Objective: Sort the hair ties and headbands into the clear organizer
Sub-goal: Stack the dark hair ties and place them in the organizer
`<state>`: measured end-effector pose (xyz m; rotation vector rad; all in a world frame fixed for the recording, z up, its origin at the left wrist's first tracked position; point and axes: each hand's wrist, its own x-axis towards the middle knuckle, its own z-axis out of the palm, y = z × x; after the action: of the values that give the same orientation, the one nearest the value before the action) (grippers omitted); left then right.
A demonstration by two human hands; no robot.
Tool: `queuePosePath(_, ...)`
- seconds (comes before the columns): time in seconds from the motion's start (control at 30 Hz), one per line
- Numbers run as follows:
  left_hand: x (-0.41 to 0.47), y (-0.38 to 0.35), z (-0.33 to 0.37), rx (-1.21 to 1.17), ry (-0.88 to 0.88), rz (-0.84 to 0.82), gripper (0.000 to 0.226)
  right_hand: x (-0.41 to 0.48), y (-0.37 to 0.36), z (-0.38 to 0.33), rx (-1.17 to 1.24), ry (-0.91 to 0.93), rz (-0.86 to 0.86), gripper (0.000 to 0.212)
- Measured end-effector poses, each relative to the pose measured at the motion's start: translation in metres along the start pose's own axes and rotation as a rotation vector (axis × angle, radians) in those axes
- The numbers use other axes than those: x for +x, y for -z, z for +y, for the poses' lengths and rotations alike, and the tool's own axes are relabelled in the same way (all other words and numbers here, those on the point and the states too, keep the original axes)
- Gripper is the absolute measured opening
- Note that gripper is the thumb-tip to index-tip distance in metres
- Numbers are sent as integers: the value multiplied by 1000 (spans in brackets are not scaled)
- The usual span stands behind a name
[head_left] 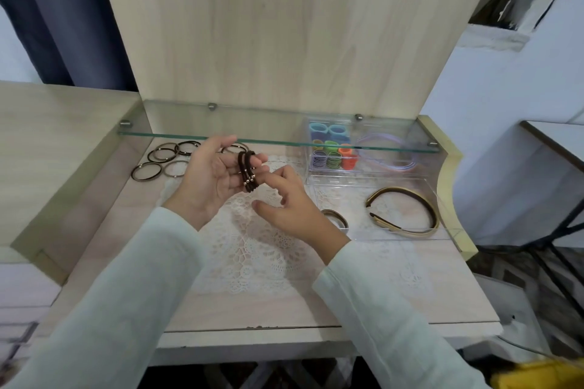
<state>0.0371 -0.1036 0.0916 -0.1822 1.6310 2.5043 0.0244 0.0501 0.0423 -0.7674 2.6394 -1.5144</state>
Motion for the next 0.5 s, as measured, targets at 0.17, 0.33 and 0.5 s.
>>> queuePosePath(0.17,1,-7,4,-50,76,46,40,2,15,0,-89,45,-12,35)
queuePosePath(0.33,2,-17,8,-93,131,71,33,1,23,2,-68,57,-17,33)
queuePosePath(0.5,3,-17,6,-172,163,88,31,-3,27,9,-66,71,16,30)
